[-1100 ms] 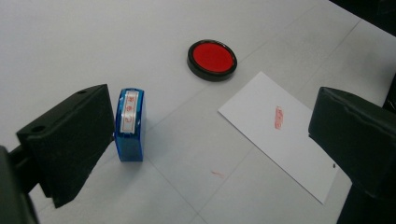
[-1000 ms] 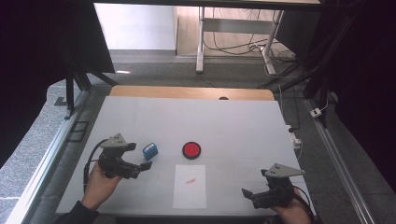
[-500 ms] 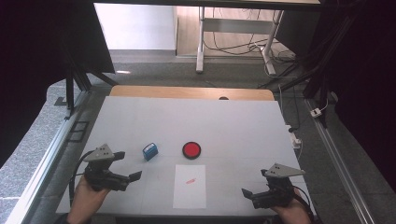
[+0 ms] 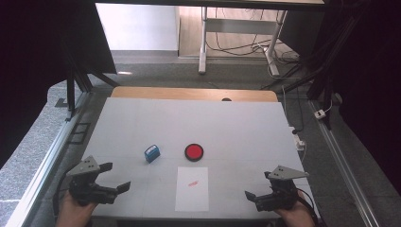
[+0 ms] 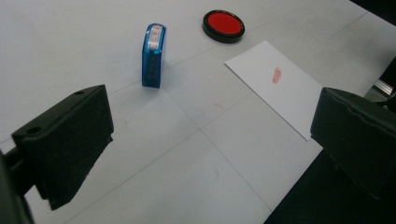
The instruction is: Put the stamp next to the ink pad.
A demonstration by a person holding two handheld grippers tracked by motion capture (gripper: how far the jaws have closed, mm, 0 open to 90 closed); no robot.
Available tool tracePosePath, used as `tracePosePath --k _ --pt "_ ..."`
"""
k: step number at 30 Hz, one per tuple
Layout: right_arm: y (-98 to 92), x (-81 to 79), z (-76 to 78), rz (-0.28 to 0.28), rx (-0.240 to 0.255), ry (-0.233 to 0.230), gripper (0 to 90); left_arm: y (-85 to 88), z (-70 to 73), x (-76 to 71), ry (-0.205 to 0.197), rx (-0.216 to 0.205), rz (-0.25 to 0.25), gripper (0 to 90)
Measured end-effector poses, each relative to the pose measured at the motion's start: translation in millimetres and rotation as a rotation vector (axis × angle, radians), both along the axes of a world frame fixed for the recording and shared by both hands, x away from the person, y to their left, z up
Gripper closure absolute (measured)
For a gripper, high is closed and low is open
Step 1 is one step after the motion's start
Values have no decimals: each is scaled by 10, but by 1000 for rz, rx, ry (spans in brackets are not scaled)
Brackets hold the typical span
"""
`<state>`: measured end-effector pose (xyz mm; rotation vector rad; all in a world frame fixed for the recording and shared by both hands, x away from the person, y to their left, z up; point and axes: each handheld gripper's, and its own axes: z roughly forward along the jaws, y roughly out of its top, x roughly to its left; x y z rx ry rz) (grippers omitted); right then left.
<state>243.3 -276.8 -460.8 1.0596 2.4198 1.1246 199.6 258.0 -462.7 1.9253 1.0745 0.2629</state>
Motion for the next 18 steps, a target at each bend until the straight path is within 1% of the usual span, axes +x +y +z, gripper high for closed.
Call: tracePosePath --k 6,8,10,13,15,18 --pt "1 0 0 0 -1 0 0 73 -48 -90 15 26 30 0" --pt "2 0 0 0 0 1 0 84 -60 -112 23 50 43 0" --pt "3 0 1 0 -1 1 0 86 -74 -129 32 87 55 0" --pt "6 -2 2 -1 -3 0 0 70 -119 -145 61 133 59 0" --pt "8 -2 2 -1 -4 0 0 57 -151 -140 82 150 53 0" --pt "11 0 -1 -2 -4 0 0 50 -153 -142 77 155 58 0"
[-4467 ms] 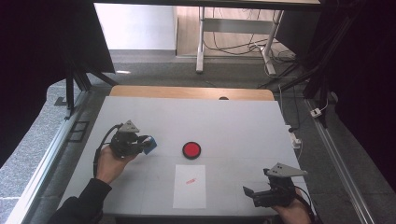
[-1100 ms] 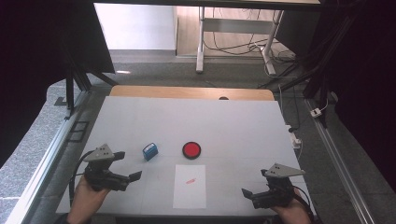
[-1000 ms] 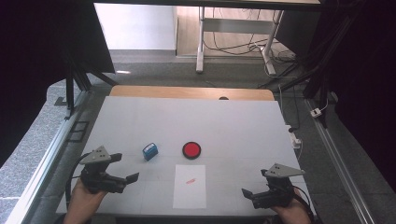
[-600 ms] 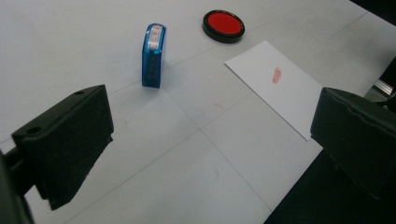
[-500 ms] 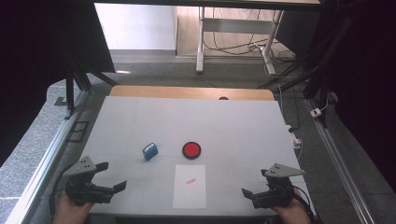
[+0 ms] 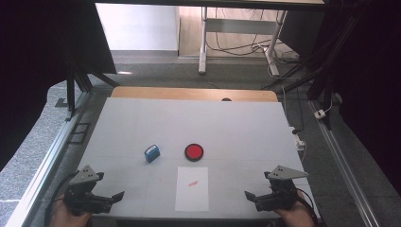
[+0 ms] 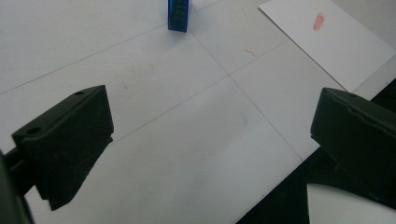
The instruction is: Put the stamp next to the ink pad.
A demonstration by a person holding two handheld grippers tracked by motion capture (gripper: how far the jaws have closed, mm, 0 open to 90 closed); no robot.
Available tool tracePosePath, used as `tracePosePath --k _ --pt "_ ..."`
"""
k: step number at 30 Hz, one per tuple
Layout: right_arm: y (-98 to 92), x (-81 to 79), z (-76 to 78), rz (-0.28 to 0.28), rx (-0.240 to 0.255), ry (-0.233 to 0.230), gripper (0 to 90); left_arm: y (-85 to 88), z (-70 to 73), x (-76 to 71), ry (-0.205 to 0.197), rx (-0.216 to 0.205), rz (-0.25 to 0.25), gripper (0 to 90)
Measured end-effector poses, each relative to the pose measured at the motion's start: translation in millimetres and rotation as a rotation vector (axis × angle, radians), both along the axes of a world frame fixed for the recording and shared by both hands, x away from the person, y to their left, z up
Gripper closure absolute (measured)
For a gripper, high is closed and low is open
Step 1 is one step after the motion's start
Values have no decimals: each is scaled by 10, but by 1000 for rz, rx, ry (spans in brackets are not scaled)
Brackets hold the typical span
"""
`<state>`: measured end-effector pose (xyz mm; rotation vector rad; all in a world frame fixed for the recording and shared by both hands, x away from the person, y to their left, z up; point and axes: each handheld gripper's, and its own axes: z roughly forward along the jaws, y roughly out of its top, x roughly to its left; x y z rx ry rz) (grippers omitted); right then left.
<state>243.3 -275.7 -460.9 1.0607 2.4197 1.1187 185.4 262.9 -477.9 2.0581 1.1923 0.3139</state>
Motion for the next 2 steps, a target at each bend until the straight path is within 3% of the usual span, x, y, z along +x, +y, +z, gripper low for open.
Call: tracePosePath --k 2 --pt "-4 1 0 0 -2 0 0 8 1 8 6 -15 -6 0"
